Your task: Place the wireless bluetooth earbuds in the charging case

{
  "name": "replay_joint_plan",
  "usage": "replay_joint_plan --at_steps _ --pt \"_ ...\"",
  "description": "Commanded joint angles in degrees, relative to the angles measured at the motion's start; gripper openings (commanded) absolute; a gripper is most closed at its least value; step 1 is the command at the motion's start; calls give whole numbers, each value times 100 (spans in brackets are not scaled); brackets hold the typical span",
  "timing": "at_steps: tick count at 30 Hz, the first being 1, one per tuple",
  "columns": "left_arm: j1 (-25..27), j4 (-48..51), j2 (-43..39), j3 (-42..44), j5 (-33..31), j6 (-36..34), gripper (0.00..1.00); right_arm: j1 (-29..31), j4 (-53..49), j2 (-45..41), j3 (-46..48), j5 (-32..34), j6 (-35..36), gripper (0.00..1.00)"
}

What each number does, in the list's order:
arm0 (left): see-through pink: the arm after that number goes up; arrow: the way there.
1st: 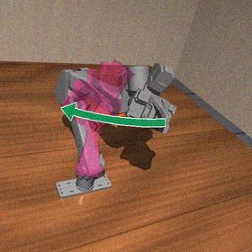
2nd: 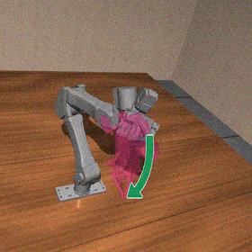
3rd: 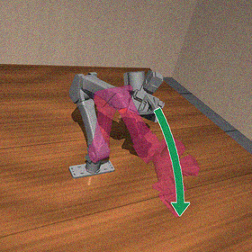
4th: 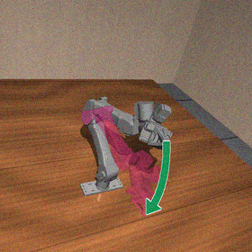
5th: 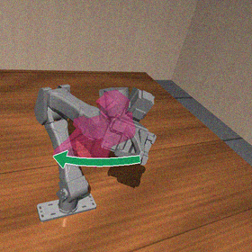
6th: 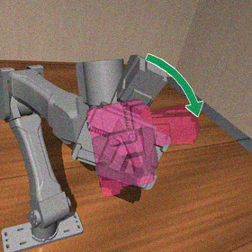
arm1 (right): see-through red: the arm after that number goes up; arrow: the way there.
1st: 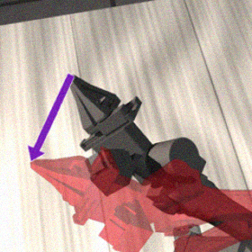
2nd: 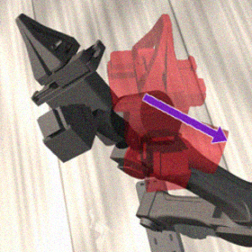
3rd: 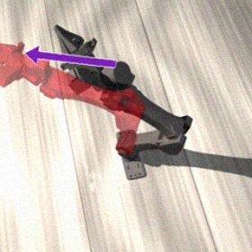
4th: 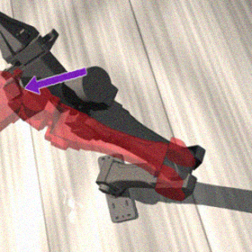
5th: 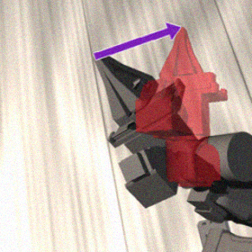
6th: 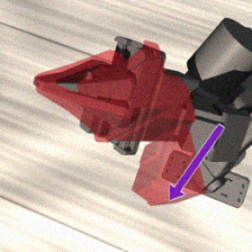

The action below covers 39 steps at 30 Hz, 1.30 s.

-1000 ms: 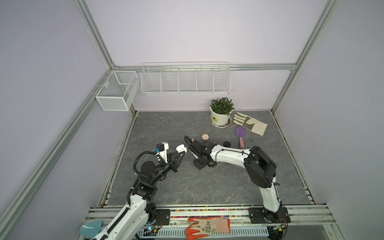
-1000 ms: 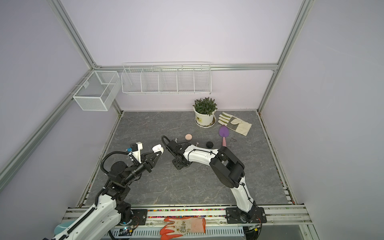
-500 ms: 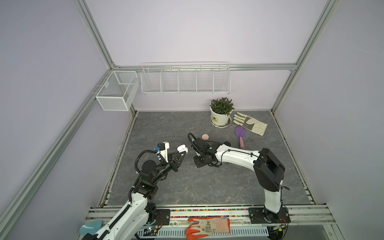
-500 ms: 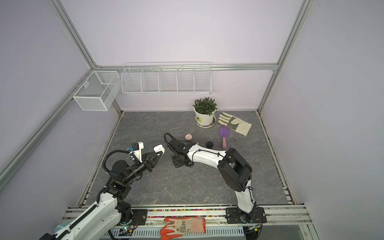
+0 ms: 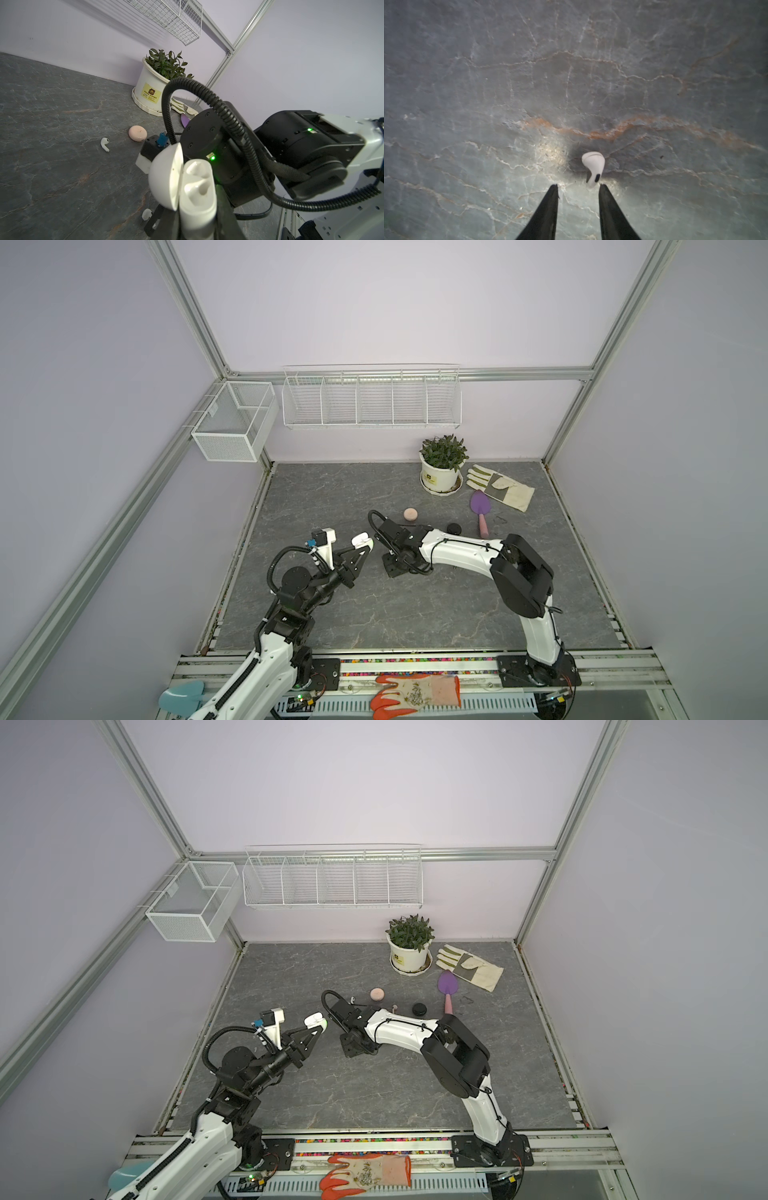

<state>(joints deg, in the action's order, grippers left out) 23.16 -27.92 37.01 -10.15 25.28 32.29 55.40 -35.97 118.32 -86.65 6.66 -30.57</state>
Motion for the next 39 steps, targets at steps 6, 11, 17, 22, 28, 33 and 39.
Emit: replay_joint_plan --at_steps 6,11,17,22,28,33,39 --pt "-13 -28 -1 75 -80 -57 0 18 -329 188 -302 318 312 36" --pt "-4 -45 -1 68 -80 -98 0 -27 -320 273 -342 369 392 35" --pt "-10 -13 -29 71 -91 -131 0 -45 -332 470 -480 352 445 34" --pt "-5 -20 15 66 -87 -149 0 -91 -360 547 -493 393 490 34" --pt "-10 -5 -6 62 -119 -173 0 -133 -421 613 -546 423 525 34" --pt "-7 -3 -4 49 -119 -191 0 -148 -411 661 -555 420 538 33" --pt "-8 52 -71 66 -142 -205 0 -149 -412 701 -607 347 514 31"
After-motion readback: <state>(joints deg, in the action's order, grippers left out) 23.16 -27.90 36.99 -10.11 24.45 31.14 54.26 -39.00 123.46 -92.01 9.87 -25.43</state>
